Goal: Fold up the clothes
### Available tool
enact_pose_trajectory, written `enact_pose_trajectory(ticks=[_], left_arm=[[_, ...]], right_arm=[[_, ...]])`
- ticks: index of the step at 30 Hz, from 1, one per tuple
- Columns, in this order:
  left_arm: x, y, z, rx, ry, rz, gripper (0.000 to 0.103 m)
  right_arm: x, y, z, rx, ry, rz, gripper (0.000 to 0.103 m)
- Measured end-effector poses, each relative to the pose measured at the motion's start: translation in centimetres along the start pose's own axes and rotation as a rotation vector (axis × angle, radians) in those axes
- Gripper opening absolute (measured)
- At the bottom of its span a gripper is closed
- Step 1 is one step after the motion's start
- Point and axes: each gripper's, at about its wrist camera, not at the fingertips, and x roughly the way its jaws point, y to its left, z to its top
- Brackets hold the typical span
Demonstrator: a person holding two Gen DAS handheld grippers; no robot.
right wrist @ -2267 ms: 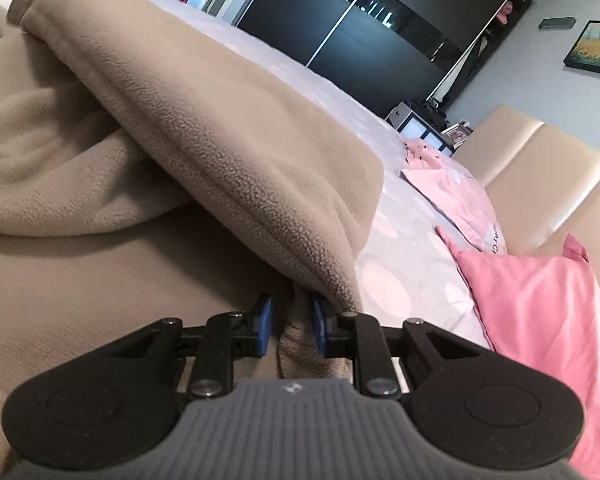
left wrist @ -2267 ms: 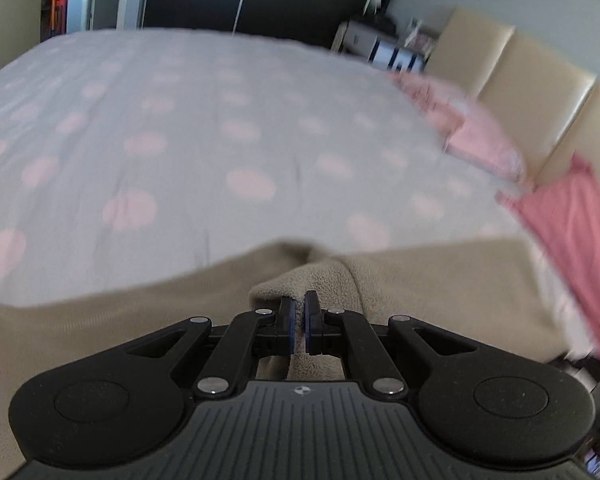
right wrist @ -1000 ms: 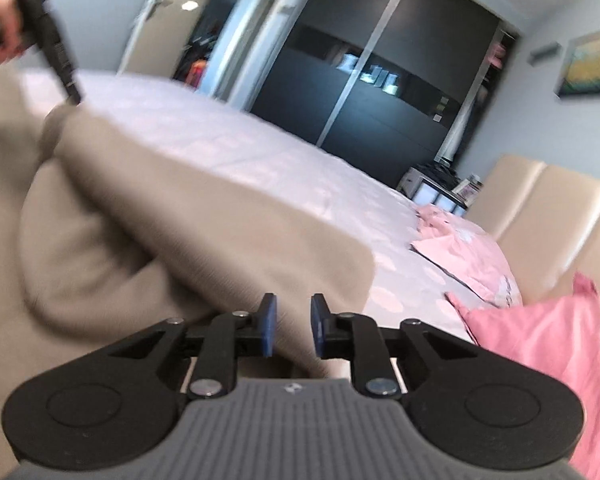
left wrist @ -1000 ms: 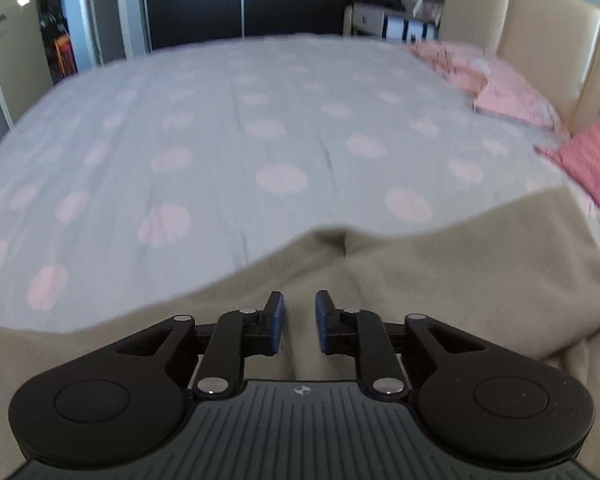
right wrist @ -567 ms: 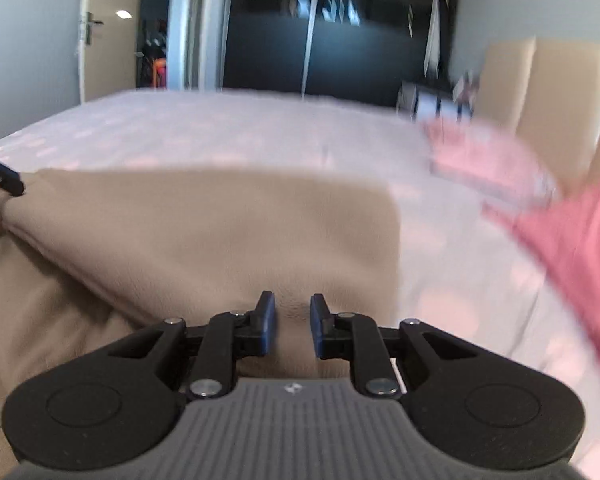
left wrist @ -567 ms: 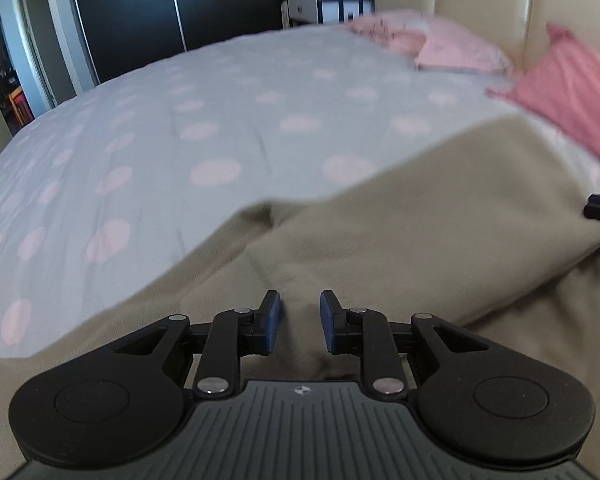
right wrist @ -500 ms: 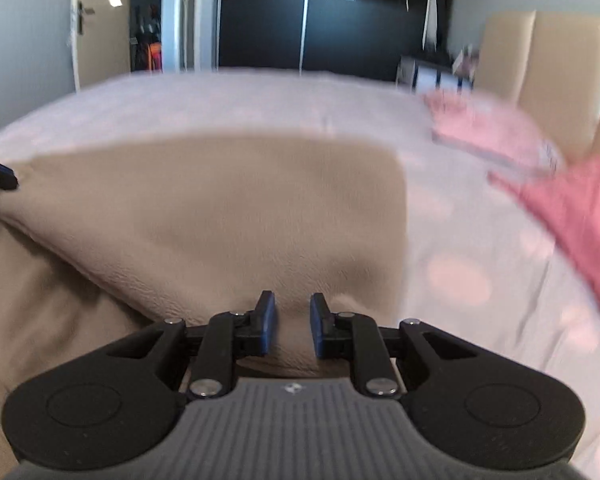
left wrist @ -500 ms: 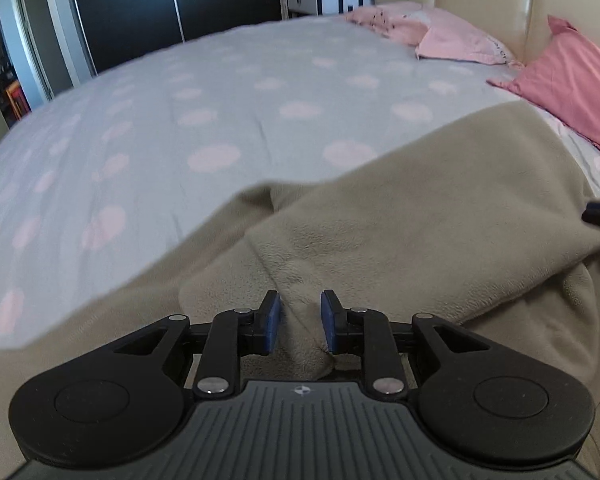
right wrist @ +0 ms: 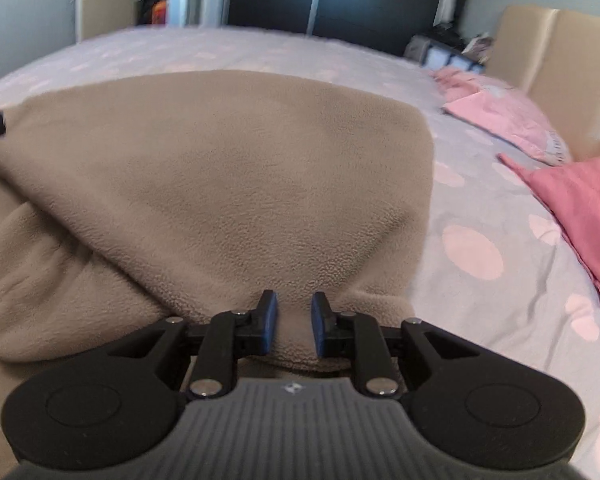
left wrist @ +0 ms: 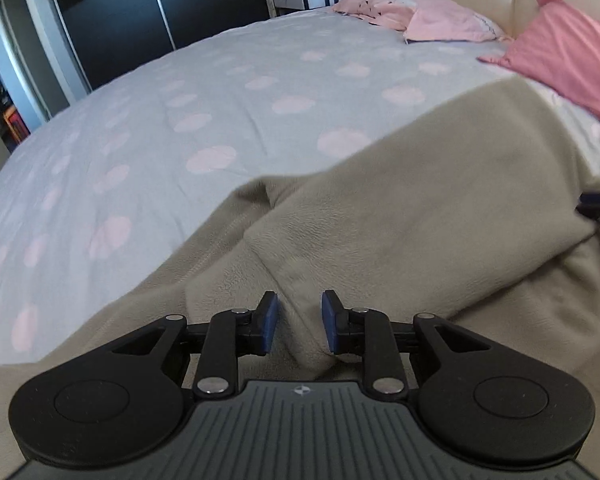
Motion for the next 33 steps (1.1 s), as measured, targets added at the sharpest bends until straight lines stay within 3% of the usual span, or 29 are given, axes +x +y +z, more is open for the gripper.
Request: enact_pose_trajectory(ticks=[3,4,8,13,15,18,25,27,29,33], left_arm=[[-4.1,0.3,1.6,-0.042,-0.048,-0.024,0.023],[-5.6,0.3,2.0,-0.046,-0.066,-0.025,0.023],[-11.4,-0.2,2.9,-0.076,-0.127,-0.046,0.028],[-17.3,-0.2,2.1,-0.106,-0.163,-0.049,0.034],[-19.1,0.4,1.3,-0.114,-0.175,-0.006,0.041],[-21.6,2.8,-0.5,-0.157,-0.177,0.067,0.043],[-26.5,12.3,-6.7,-0.421,-0.168,0.274,0.043],[-28.0,14.5,-8.2,-0.462,-0.199,0.354,0.044],[-29.3,17.1,-10.1,-0.587,-0.231,0.418,0.049],[-29.7,22.3,-14.2,-0.833,-0.295,0.445,0.05]], right_arm=[[-3.5,-1.4,2.5,0.031,-0.011,0.105,0.033],[-5.0,-1.6,3.5,0.03,-0.019,0.149,0.041],[-11.0,-0.7,6.9,0.006,-0.028,0.227,0.042],[-17.6,1.9,9.4,-0.006,-0.022,0.261,0.046],[-19.5,2.8,10.1,0.01,-0.009,0.272,0.048],[-22.1,4.8,10.5,0.035,-0.002,0.297,0.052],[-25.1,8.4,9.3,0.052,0.002,0.328,0.054],[-25.8,9.0,9.2,0.079,-0.006,0.342,0.054],[-26.5,9.7,8.9,0.104,-0.029,0.361,0.056],[-27.6,12.1,7.8,0.104,-0.061,0.402,0.061]])
